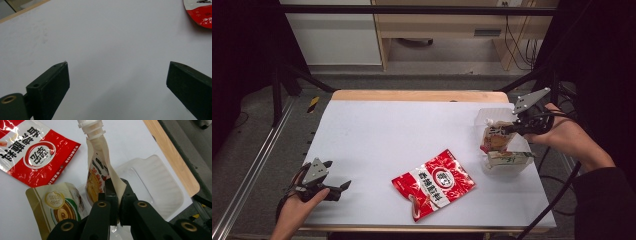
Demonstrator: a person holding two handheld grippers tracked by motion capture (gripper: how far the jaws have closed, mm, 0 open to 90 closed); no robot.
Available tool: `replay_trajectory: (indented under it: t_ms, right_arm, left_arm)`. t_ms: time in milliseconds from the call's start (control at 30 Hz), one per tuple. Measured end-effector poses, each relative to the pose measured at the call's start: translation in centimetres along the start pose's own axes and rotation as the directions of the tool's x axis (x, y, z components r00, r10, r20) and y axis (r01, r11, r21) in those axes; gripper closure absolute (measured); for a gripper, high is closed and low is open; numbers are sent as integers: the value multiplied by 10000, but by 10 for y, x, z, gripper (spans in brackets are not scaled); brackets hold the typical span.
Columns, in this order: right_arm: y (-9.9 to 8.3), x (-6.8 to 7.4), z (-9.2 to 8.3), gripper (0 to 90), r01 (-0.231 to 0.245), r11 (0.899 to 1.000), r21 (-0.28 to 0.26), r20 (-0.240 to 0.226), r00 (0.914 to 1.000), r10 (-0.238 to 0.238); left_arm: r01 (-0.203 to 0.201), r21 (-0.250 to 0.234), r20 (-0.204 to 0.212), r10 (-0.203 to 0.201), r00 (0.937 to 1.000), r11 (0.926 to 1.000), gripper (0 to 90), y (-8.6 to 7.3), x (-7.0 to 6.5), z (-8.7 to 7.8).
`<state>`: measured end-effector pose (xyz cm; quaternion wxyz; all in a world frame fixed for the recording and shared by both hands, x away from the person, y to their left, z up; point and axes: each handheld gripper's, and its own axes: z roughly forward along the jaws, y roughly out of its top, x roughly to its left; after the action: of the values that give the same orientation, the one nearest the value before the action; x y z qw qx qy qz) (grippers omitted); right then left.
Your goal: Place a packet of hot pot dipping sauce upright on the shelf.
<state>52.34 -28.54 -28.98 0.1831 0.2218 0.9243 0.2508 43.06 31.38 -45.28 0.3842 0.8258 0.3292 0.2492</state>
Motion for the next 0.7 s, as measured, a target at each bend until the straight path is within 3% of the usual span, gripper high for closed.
replay_trajectory:
  t_ms: [167, 700]
  right_arm:
    - [-5, 1, 7, 882, 12, 9999, 164, -67, 10000, -11]
    - [-20, -4, 28, 879, -612, 9973, 402, -221, 9978, 621]
  left_arm:
    - [-31, 41, 6, 31, 10000, 10000, 47, 0, 0, 0]
    - [-40, 109, -21, 41, 10000, 9999, 52, 0, -1, 1]
